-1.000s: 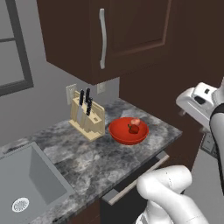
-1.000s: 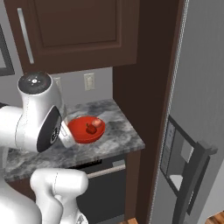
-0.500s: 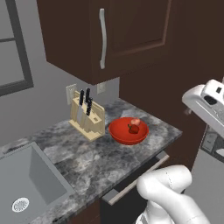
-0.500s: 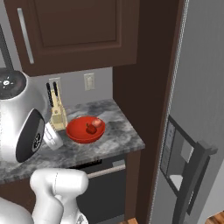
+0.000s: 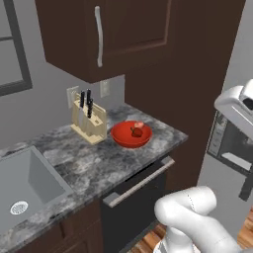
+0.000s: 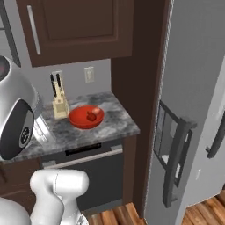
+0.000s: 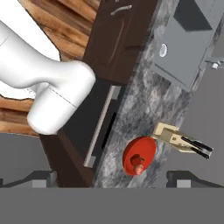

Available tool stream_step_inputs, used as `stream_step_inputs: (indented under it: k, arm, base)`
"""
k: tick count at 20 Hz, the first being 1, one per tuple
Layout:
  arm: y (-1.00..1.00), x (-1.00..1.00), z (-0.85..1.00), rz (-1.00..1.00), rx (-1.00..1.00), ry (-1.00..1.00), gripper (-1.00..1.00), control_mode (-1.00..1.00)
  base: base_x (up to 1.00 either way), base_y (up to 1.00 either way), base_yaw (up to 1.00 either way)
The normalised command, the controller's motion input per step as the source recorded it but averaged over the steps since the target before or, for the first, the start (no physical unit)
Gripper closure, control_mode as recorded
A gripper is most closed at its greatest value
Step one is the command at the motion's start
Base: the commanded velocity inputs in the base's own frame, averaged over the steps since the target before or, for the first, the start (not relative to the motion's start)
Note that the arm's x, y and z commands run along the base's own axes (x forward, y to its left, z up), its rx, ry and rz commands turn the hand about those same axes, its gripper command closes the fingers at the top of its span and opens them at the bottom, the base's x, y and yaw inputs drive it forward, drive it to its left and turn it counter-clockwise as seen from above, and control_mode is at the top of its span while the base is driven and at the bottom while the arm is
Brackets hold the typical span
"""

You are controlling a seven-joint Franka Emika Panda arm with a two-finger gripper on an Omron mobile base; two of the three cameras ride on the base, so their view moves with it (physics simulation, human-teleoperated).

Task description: Take the peach, bell pepper, and peach from the freezer and place them in the bowl on the counter.

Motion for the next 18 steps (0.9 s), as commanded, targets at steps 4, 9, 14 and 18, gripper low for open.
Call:
stream_step_inputs:
  k: [4,9,14,18]
  arm:
    - [0.0,0.0,0.0,0.0,0.0,0.0,-1.0,1.0]
    - [0.0,0.0,0.0,0.0,0.0,0.0,-1.0,1.0]
    - [0.0,0.0,0.0,0.0,0.0,0.0,-1.0,1.0]
    - [0.0,0.0,0.0,0.0,0.0,0.0,-1.0,1.0]
  base:
    - [-0.88,-0.77,0.0]
    - [-0.75,-1.0,0.0]
    - [-0.09,-1.0,0.0]
    - [0.36,-1.0,0.03]
